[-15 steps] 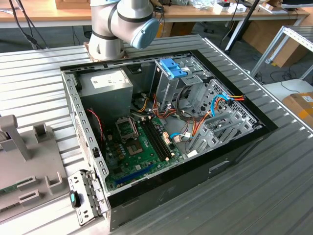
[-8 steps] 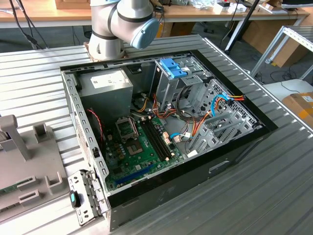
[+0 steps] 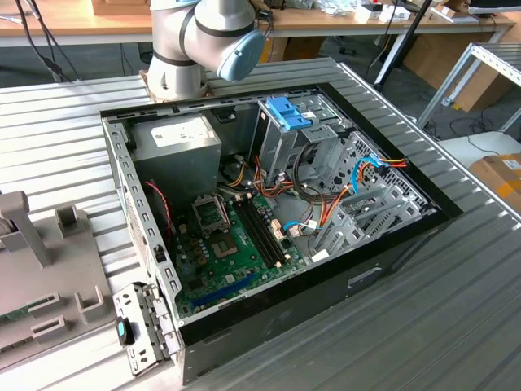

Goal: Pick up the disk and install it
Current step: 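Pick up the disk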

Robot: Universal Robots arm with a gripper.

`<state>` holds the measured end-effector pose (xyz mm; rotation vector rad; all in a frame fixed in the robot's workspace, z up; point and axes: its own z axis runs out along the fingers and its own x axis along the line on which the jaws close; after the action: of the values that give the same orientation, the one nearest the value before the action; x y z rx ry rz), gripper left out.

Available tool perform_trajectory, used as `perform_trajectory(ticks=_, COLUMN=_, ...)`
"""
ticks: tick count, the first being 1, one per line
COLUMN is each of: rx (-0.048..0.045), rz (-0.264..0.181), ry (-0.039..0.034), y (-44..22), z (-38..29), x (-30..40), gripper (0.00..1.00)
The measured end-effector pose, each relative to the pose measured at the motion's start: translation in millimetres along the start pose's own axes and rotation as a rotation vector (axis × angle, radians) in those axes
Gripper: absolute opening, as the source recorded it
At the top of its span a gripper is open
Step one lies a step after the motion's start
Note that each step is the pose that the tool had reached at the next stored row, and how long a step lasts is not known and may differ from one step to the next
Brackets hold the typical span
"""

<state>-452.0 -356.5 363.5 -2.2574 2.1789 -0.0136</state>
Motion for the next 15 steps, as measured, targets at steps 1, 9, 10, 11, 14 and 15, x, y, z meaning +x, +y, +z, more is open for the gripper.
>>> perform_trajectory(ticks=1, rx=0.0001, rz=0.000, ry=0.0000, y=0.0, z=0.1, x=0.0, gripper=0.29)
perform_trajectory(ticks=9, rx=0.0003, rz=0.000, ry=0.0000, y=0.1, z=16.7, x=0.3, gripper=0.66)
perform_trajectory(ticks=10, rx=0.0003, rz=0.000, ry=0.0000, y=0.2, z=19.7, x=0.3, gripper=0.66)
perform_trajectory(ticks=11, rx=0.0003, rz=0.000, ry=0.0000, y=0.2, z=21.8, x=0.3, gripper=0.66)
perform_trajectory(ticks=14, rx=0.0004, rz=0.000, ry=0.0000, y=0.3, z=30.1, x=0.3, gripper=0.66)
perform_trajectory(ticks=15, rx=0.0003, rz=0.000, ry=0.0000, y=0.3, z=31.8, x=0.3, gripper=0.66)
